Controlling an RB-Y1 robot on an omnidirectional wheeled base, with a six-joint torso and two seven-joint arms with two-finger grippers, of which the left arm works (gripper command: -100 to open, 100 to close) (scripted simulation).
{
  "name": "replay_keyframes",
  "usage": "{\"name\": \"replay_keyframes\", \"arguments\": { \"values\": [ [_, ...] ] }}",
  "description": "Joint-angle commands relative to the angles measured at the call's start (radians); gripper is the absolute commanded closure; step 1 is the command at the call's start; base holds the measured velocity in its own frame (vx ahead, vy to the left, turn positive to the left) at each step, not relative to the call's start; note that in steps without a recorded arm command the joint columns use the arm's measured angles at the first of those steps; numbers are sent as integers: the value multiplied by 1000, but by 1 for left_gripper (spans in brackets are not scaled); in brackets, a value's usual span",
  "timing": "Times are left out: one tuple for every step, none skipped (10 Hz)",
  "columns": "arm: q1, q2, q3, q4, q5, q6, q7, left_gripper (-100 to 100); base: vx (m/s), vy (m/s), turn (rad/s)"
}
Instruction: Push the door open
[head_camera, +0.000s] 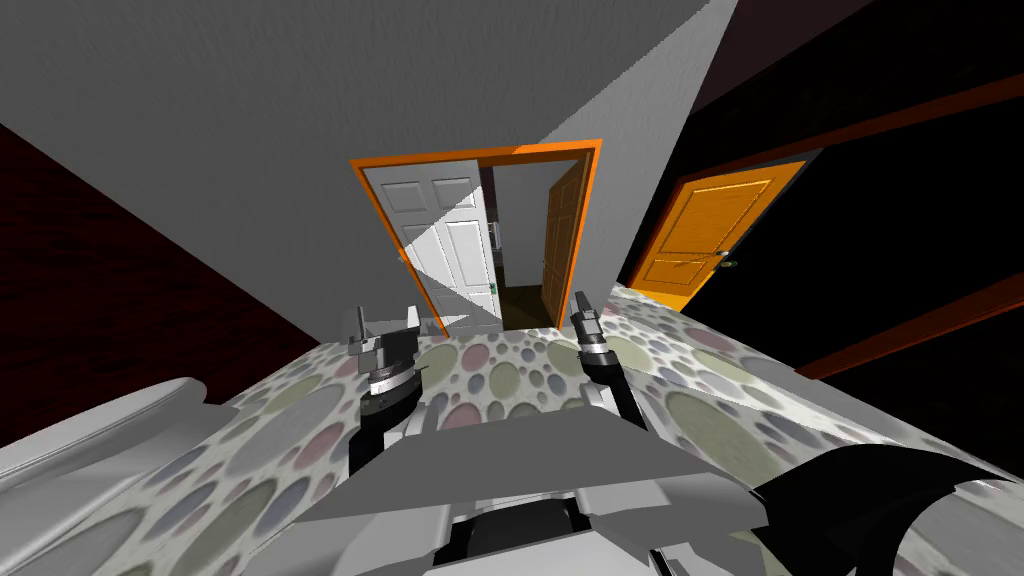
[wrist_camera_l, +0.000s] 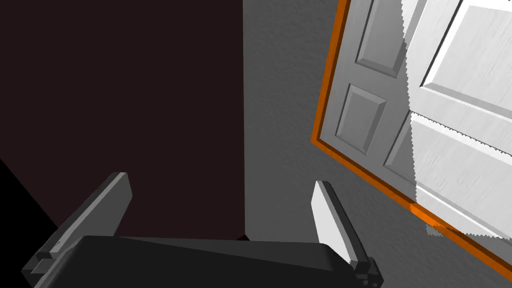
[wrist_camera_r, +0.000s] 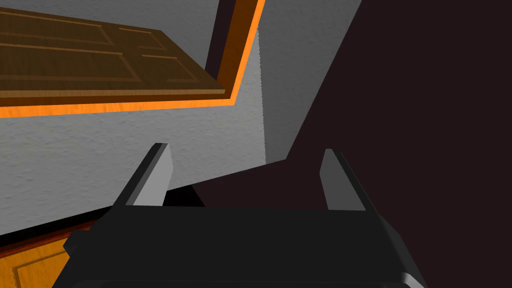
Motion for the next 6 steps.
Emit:
{"name": "replay_keyframes", "arguments": {
  "values": [
    [-14, 11, 0, 35, 0, -3, -1, -100, 175, 44, 11],
    [-19, 14, 0, 47, -1, -4, -1, -100, 119, -18, -2],
    [-28, 21, 0, 72, -1, -6, -2, -100, 111, -10, 9],
    [-39, 28, -1, 100, -1, -9, -2, -100, 116, -23, 3],
    [-46, 33, -1, 118, -1, -11, -2, -100, 118, -39, 5],
    [-60, 41, -1, 154, -2, -14, -3, -100, 148, -17, 10]
  ]
}}
